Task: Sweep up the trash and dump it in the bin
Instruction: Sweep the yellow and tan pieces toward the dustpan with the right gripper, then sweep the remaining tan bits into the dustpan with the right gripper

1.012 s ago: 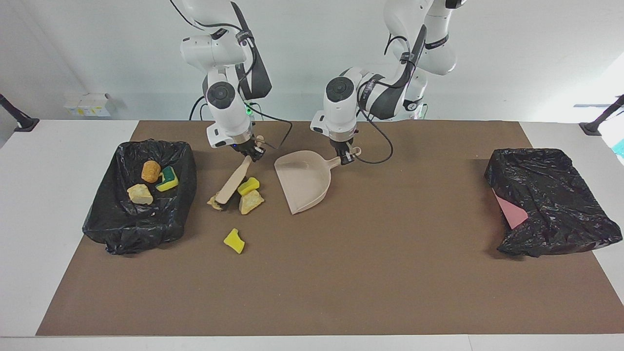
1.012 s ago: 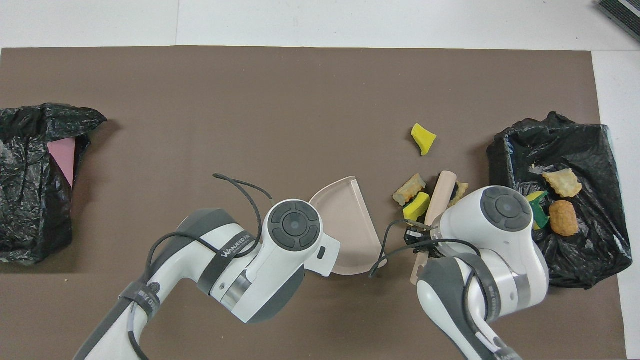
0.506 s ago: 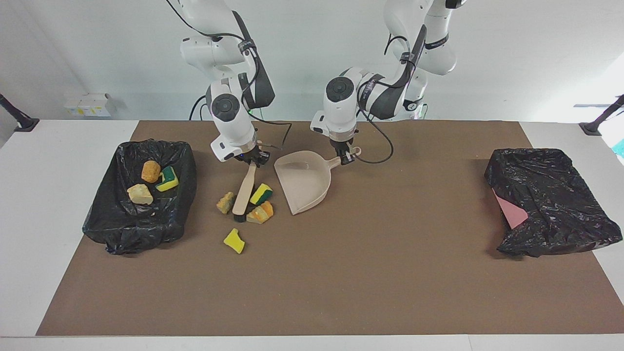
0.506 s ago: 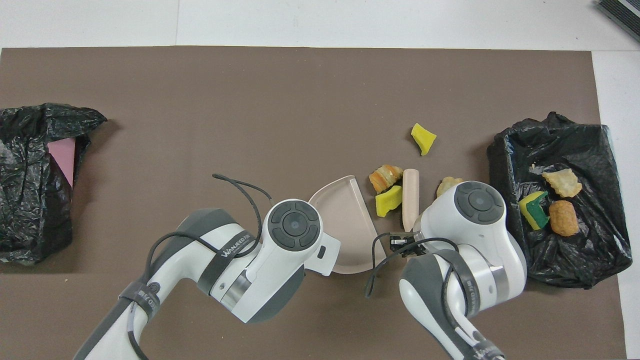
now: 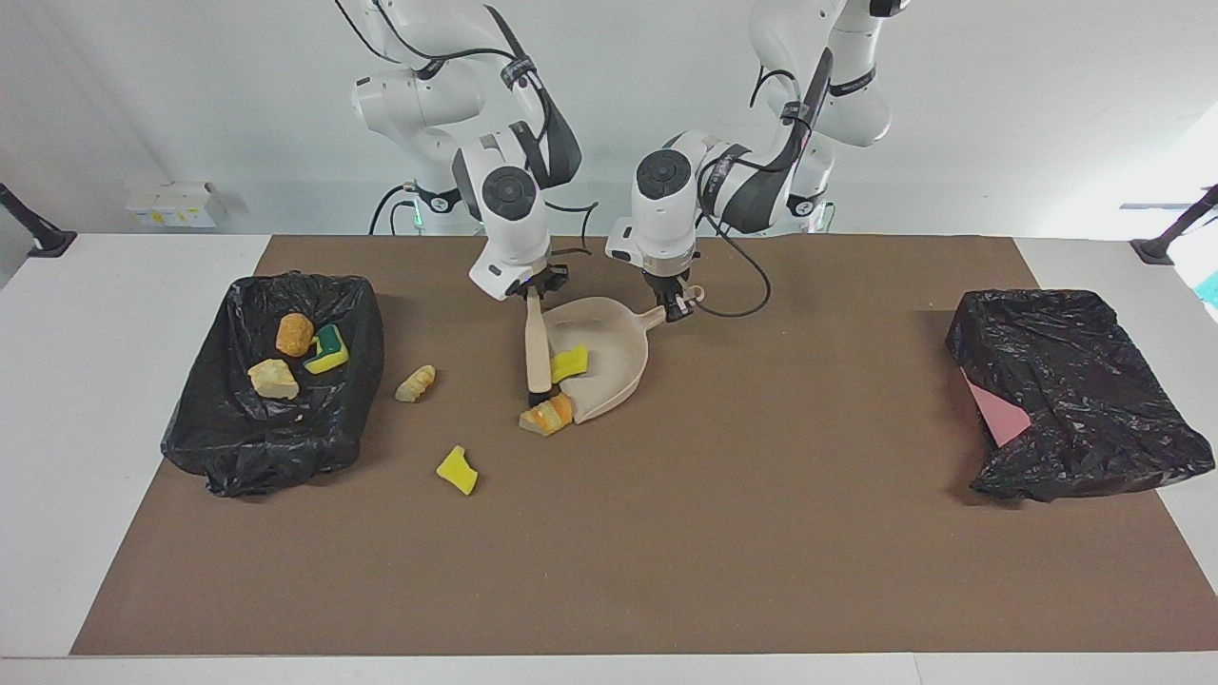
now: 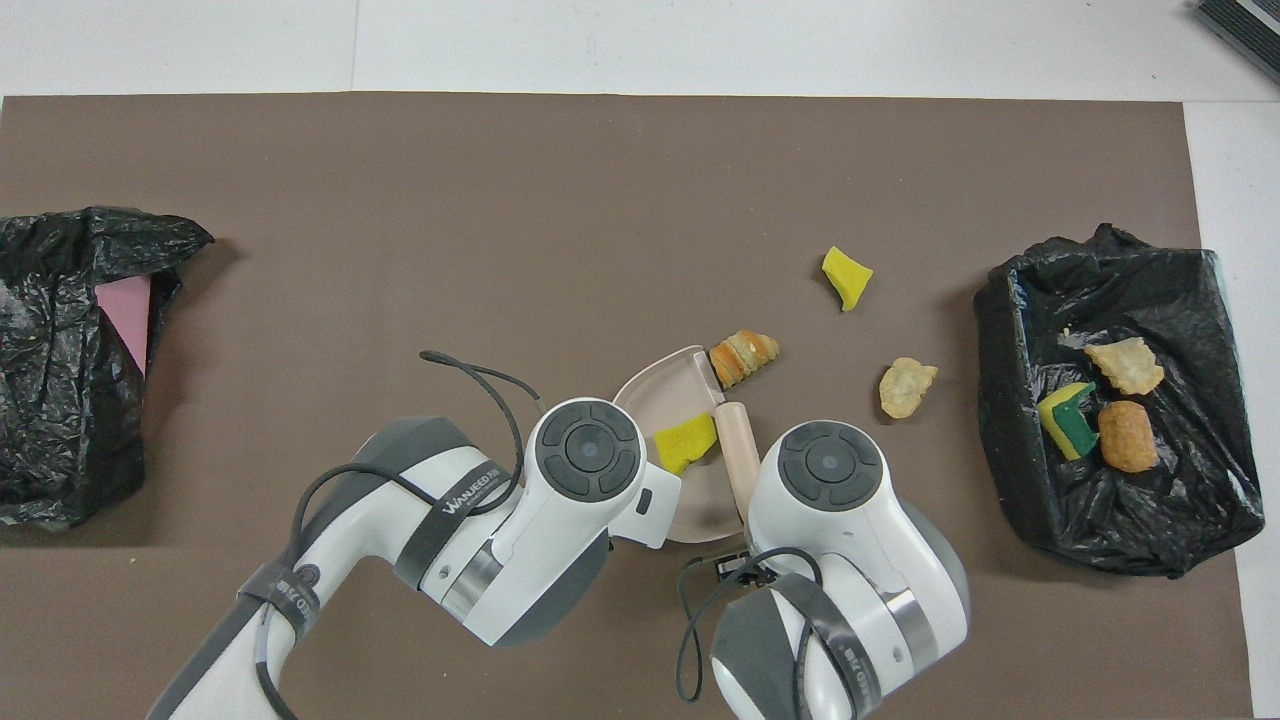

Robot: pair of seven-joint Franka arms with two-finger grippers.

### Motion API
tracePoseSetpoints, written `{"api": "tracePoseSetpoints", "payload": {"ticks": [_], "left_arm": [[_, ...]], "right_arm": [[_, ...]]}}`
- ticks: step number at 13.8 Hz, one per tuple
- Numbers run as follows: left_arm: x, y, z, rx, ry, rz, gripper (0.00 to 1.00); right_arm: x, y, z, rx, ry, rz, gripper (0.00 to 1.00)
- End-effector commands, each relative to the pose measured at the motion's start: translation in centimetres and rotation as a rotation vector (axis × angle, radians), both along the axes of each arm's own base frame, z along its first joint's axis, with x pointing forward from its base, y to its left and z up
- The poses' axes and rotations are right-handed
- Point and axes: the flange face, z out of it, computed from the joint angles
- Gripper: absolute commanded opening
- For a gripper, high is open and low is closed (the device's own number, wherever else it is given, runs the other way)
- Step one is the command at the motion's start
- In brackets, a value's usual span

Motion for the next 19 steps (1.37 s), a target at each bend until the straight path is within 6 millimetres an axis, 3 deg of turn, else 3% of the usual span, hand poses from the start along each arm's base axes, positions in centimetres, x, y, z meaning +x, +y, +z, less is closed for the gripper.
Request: {"api": "tracePoseSetpoints", "payload": {"ticks": [1,3,5,7,10,16,19], "left_arm": [[0.4,-0.4,-0.2,-0.001,-0.006,0.027,0.0],[0.4,-0.4,-0.2,0.0,-0.005,0.027,0.0],[0.4,-0.4,-0.1,0.001,-0.003,0.027,0.0],[0.4,-0.3,-0.1,0.001,-0.003,0.028,0.0],[0.4,-0.3,-0.1,0.001,-0.003,0.028,0.0],[0.4,-0.3,-0.1,0.0,-0.005,0.028,0.0],[0.5,-0.3,-0.4,0.002,-0.002,0.03,0.0]], "right_arm": [[0.2,-0.5,2.9,0.029,0.025,0.026,0.0],[2.2,-1.9,5.0,0.024,0.014,-0.003,0.0],[4.9,-5.2,6.4,0.005,-0.016,-0.063,0.0],[7.1,-8.0,6.5,-0.099,-0.068,-0.042,0.0],[8.4,-13.2,5.8,-0.192,-0.083,-0.093,0.0],[6.7,-21.4,2.9,-0.27,-0.09,-0.229,0.0],[5.4,-22.1,0.1,-0.25,-0.059,-0.179,0.0]]}}
